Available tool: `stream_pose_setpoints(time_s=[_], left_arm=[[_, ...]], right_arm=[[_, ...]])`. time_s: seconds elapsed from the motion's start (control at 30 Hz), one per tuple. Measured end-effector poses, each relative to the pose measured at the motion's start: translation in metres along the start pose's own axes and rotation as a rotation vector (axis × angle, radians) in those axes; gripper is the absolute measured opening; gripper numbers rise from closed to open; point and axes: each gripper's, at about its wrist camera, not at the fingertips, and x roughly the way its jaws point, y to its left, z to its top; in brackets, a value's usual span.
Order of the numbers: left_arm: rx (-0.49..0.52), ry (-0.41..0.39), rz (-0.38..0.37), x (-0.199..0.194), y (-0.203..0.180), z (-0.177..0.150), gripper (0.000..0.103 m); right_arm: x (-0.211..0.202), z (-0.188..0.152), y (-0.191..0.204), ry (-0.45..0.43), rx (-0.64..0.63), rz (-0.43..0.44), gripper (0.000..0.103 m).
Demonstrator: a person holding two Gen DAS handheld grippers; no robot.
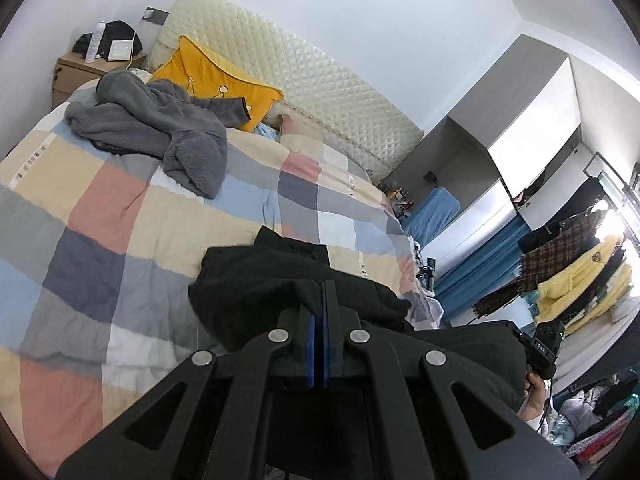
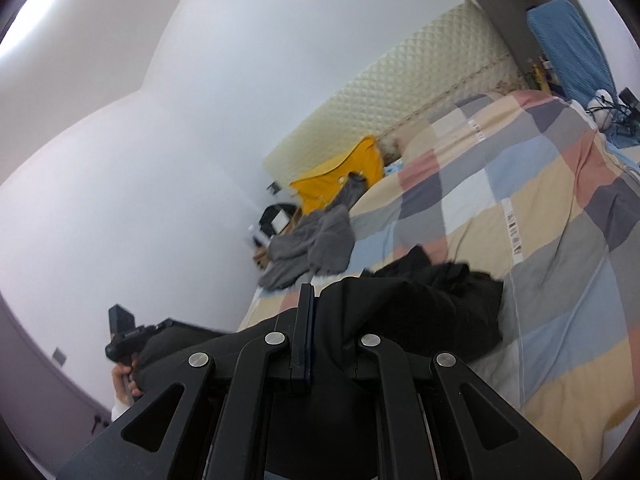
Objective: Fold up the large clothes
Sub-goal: 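Lift the hem with both tools and fold it toward the collar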
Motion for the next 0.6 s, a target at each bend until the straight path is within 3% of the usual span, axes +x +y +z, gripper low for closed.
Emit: stream_pose_setpoints(time_s=[0.17, 0.33, 0.47, 0.6], left_arm=[[-0.012, 0.028, 0.049, 0.042, 0.005, 0.04, 0.002], [-0.001, 0.072, 0.159, 0.097, 0.022, 0.068, 0.002], [-0.082, 0.13, 0.21, 0.155, 0.056, 0.081, 0.003], [-0.144, 0.212, 0.326, 0.216, 0.088, 0.076, 0.003]], right_arm=[[0.045, 0.02, -0.024, -0.057, 0.024, -0.134, 0.006], [0.104, 0.032, -0.052, -0.1, 0.014, -0.228, 0.006], [0.152, 0.029, -0.088, -0.09, 0.057, -0.266, 0.006], [0.197, 0.024, -0.127, -0.023, 0.064, -0.325, 0.006]])
